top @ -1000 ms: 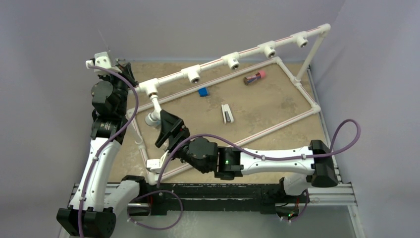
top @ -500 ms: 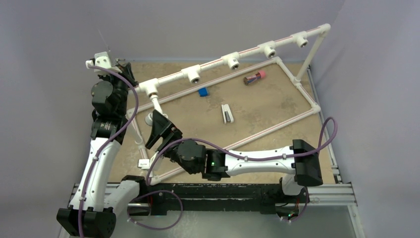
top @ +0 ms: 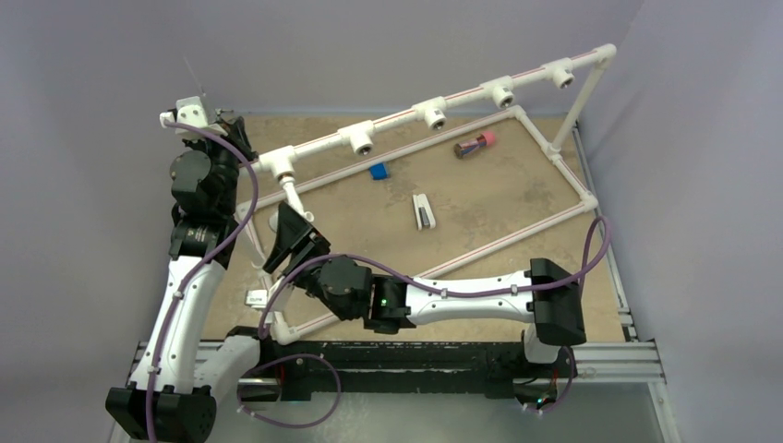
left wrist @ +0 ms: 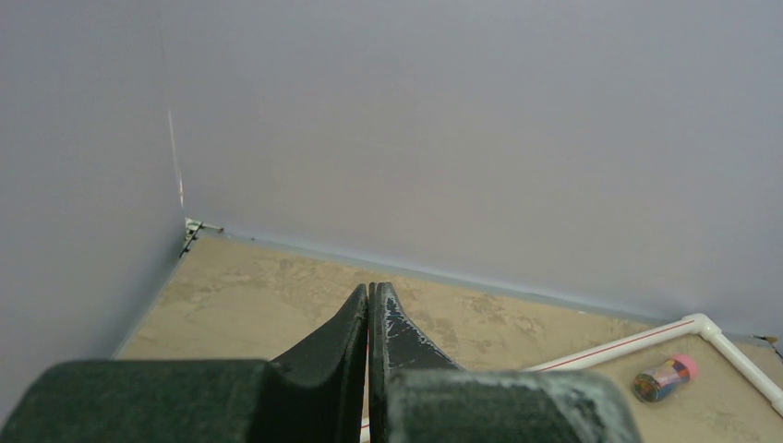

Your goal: Install the water faucets

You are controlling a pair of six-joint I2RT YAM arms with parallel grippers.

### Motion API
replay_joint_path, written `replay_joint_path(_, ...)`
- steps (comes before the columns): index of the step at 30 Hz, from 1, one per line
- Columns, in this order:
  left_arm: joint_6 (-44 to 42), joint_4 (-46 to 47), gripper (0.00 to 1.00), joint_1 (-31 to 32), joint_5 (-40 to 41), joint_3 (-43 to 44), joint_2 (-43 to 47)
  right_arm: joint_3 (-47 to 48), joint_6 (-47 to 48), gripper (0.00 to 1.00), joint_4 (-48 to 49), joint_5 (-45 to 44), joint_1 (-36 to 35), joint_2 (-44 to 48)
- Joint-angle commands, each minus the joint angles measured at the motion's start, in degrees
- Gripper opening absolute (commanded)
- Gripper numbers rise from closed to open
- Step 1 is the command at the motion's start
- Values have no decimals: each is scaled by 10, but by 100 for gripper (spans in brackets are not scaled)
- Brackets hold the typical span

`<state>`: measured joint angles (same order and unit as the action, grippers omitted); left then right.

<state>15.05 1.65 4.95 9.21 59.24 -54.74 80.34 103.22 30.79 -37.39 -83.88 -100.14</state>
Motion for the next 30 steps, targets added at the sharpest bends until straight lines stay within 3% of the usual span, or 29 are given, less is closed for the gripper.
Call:
replay_joint_path(1, 7, -159, 0, 6, -33, -44, -20, 24, -9, 52, 40, -35, 9, 4)
replay_joint_path(7, 7, -159, 0, 6, -34, -43, -21, 23, -55, 24, 87, -60, 12, 3)
replay_joint_path(11, 7, -160, 0, 5, -34, -43, -22, 25, -137, 0, 107, -56, 12, 6)
replay_joint_path(19, 7, -160, 0, 5, -36, -43, -23, 17, -402, 0, 140, -8, 15, 19)
replay_joint_path(30, 8, -159, 0, 5, -38, -43, -22, -43, -863, 0, 278, 32, 27, 51)
